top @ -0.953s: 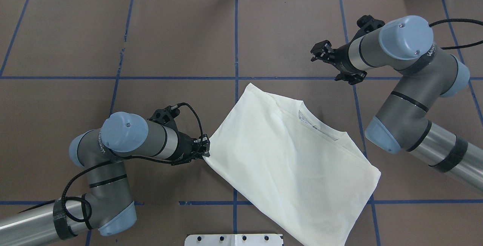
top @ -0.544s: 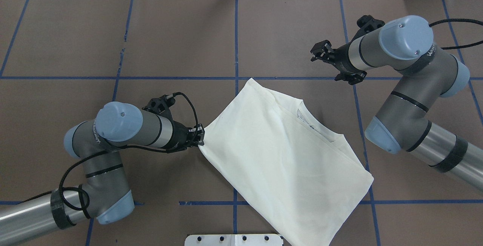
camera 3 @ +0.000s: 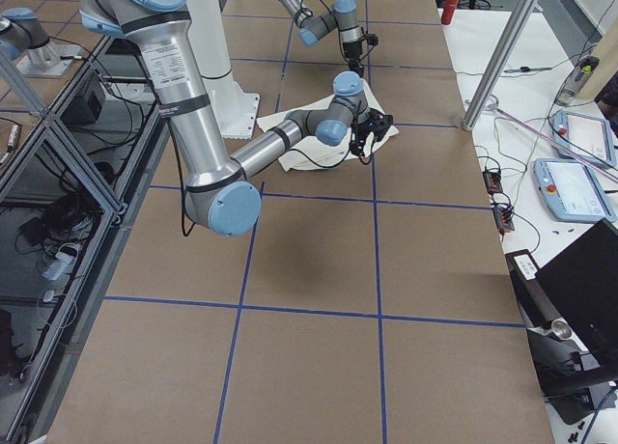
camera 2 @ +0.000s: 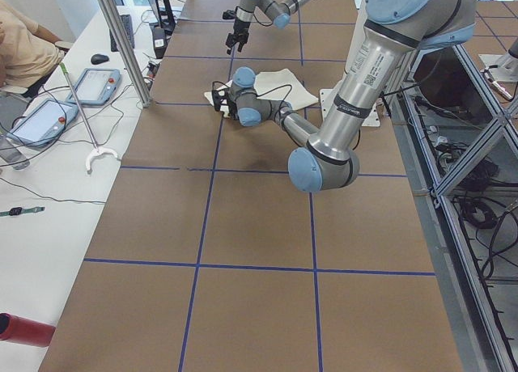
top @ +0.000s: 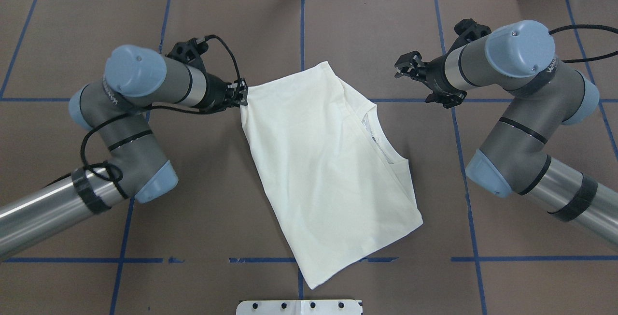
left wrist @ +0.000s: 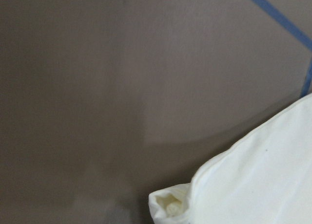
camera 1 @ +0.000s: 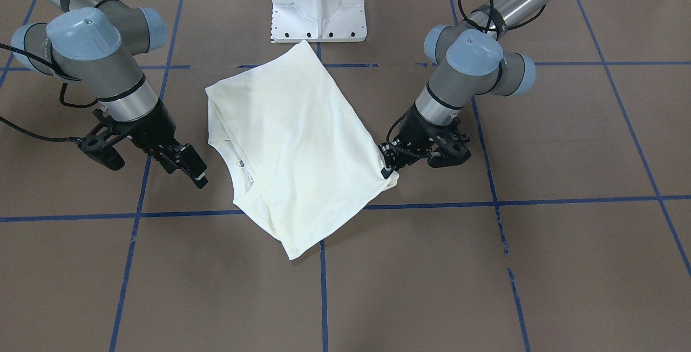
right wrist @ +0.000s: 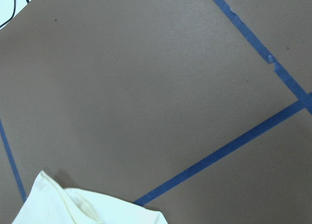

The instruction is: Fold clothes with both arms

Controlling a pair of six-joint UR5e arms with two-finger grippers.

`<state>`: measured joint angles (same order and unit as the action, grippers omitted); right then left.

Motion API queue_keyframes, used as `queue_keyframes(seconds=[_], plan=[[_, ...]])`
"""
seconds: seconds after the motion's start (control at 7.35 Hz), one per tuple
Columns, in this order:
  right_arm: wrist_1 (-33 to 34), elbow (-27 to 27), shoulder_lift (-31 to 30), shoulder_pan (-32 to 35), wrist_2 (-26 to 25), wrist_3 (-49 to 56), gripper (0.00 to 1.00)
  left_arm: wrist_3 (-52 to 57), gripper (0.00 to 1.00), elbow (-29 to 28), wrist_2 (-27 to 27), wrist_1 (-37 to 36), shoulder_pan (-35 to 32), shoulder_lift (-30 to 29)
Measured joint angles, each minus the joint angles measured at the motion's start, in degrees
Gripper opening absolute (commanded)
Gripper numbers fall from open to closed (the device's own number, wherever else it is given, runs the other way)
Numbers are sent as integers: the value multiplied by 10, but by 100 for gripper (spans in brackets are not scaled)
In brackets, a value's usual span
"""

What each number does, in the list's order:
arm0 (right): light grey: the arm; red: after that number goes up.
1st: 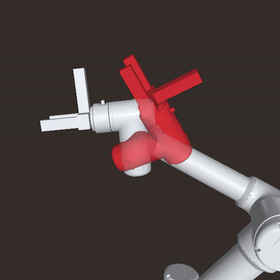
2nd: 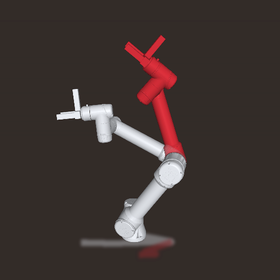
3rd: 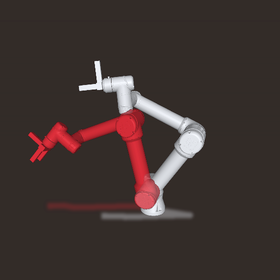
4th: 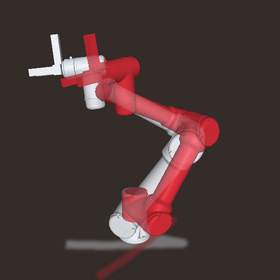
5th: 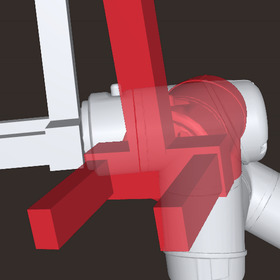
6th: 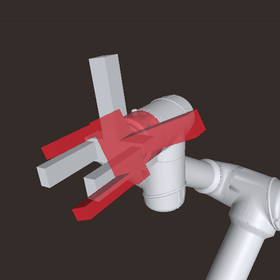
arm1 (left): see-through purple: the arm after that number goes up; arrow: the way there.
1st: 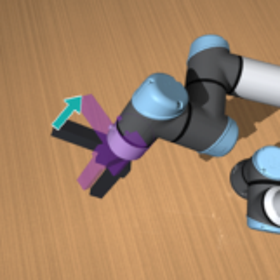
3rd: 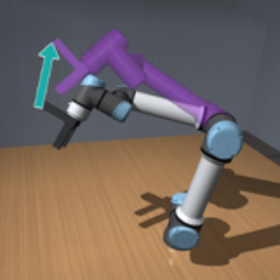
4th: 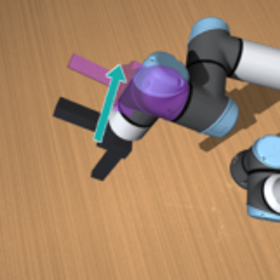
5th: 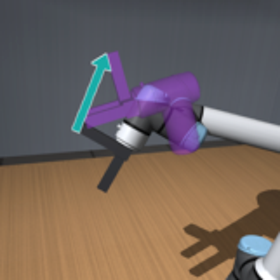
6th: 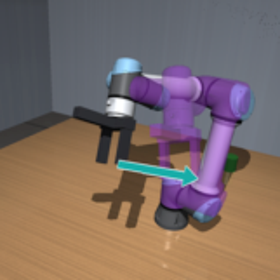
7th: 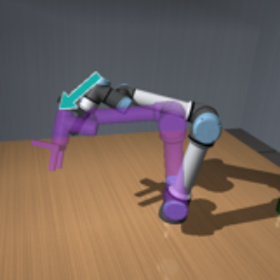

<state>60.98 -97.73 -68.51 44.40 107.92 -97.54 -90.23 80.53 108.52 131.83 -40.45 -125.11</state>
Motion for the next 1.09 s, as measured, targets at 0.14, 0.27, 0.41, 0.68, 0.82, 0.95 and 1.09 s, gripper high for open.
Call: queue_keyframes(seconds=[0.14, 0.27, 0.41, 0.68, 0.82, 0.95, 1.09], plan=[[-43, 9, 1, -8, -2, 0, 100, 11, 0, -92, 0, 35, -24, -59], [-85, 21, 2, -18, -3, -6, 100, 17, 0, -189, -2, 86, -40, -114], [-107, 27, 5, -29, -5, -18, 100, 22, 1, -252, -4, 122, -49, -151], [-119, 33, 14, -51, -8, -41, 100, 25, 44, -290, -6, 148, -54, -185], [-119, 32, 14, -61, -12, -50, 100, 25, 46, -292, -7, 151, -55, -189], [-117, 29, 14, -72, -13, -70, 100, 25, 46, -288, -7, 152, -58, -188], [-108, 27, 13, -86, -14, -97, 99, 26, 46, -273, -6, 152, -65, -179]])
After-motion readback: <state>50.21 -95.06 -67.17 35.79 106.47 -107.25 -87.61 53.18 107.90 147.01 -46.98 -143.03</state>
